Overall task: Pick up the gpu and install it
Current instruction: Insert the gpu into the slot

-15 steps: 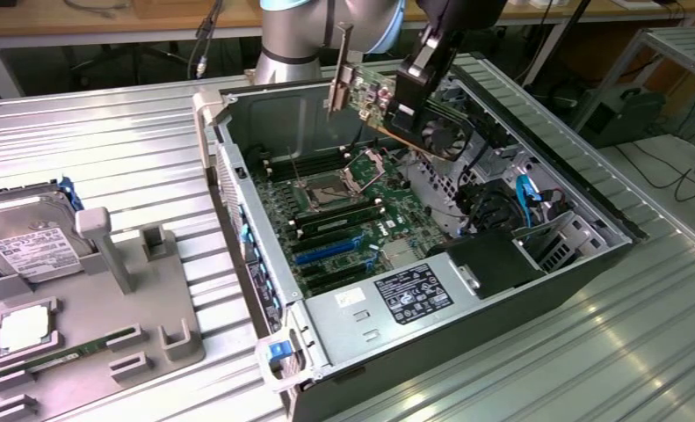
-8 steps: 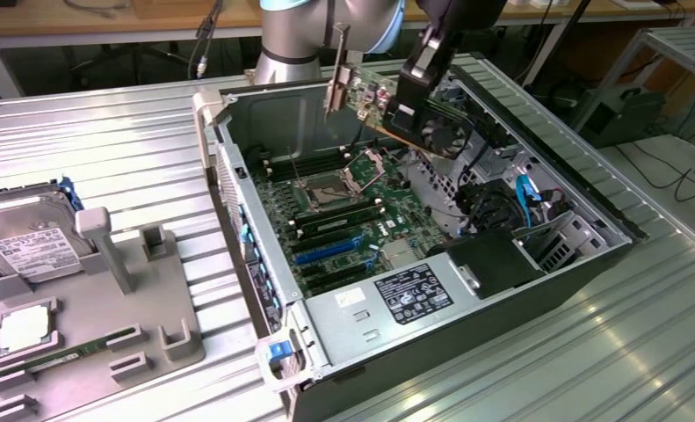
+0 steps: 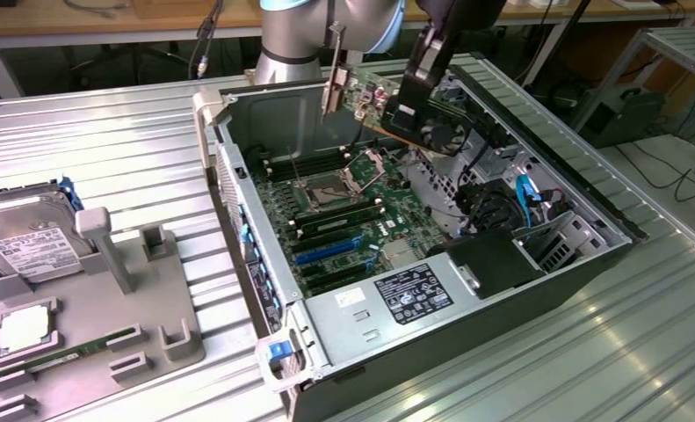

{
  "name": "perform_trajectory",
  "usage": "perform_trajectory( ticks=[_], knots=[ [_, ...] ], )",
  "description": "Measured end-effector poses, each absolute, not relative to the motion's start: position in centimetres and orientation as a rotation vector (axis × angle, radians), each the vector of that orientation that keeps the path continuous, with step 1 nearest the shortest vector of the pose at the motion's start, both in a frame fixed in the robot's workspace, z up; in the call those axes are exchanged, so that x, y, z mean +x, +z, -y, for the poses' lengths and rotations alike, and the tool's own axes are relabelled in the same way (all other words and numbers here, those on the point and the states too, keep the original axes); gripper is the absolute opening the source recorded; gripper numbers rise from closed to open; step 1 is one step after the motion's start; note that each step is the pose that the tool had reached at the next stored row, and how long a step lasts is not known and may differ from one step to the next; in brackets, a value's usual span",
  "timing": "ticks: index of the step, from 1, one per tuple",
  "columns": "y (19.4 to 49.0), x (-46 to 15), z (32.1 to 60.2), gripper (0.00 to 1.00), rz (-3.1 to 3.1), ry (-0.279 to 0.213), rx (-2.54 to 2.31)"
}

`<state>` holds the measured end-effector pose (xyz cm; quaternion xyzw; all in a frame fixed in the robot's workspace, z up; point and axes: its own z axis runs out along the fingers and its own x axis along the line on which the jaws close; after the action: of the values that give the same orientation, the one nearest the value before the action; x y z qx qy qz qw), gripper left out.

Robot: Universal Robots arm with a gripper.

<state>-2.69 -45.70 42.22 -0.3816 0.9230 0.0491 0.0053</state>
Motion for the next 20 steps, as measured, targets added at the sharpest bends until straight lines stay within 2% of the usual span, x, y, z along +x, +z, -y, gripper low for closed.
perform_trajectory(
  ticks=[20],
  knots=[
    [42.22,-2.69,45.72,0.28,-2.773,0.186,-1.444]
  ],
)
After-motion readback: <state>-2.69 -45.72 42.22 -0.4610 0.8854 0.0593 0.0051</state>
